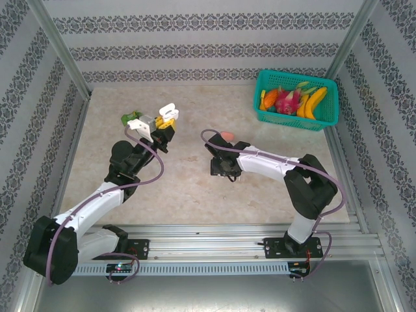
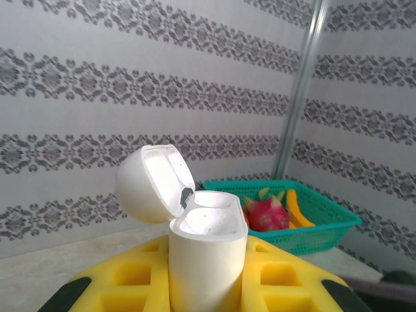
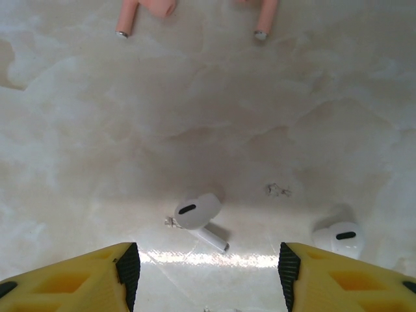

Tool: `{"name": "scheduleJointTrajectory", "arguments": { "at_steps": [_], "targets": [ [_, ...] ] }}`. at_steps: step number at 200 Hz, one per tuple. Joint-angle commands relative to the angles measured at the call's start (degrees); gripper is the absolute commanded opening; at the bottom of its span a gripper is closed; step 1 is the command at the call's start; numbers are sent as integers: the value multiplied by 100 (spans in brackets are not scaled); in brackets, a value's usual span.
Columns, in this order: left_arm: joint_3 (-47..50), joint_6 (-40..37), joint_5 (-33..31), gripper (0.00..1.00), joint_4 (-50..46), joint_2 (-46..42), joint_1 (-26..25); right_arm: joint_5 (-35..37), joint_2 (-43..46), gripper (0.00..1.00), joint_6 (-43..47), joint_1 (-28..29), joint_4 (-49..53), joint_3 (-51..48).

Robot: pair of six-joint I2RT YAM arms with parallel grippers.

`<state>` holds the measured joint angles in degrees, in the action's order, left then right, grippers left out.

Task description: Insert the wireless bluetooth earbuds into the charging case

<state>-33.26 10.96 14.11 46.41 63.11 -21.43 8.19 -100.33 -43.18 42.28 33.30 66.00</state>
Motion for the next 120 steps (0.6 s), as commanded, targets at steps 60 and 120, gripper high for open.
{"name": "scheduleJointTrajectory", "arguments": {
  "at_steps": [60, 120],
  "targets": [
    [-647, -1015, 1265, 0, -1197, -311, -77, 263, -510, 57, 456, 62, 204, 429],
    [-444, -947, 1669, 0, -659, -169, -72, 103, -700, 54, 904, 43, 203, 525]
  ]
}}
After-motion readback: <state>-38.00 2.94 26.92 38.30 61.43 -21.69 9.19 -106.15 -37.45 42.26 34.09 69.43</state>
